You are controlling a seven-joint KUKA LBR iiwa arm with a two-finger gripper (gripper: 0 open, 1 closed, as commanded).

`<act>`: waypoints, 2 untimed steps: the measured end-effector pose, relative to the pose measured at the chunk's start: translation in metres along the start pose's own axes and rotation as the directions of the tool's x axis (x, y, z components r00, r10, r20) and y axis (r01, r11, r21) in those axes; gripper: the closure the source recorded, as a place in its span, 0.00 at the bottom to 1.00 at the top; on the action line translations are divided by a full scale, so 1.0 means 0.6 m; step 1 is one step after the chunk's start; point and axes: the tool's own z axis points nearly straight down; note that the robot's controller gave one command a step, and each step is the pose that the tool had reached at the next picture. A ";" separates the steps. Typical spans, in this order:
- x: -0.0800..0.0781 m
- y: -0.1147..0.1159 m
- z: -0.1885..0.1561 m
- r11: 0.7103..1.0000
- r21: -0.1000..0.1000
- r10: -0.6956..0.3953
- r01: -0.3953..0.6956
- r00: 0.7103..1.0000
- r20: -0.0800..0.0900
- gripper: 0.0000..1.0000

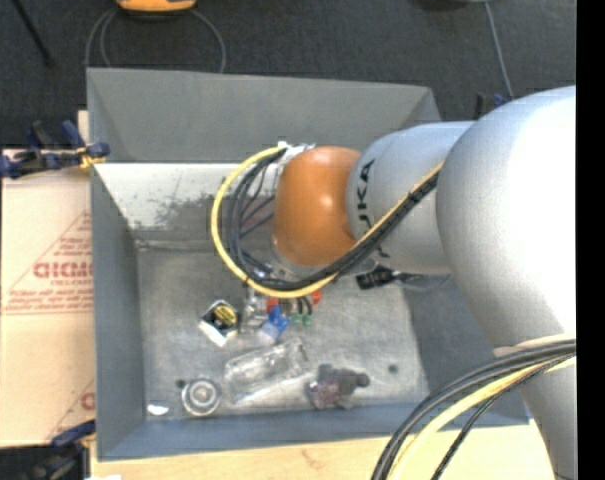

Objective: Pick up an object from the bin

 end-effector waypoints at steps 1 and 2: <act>0.004 0.000 0.005 1.000 0.001 0.002 -0.002 1.000 -0.007 0.00; 0.036 0.094 0.005 1.000 0.002 0.031 -0.031 1.000 -0.006 0.00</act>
Offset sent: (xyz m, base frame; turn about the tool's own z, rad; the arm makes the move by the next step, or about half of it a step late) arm 0.0000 0.0000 0.0000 0.0000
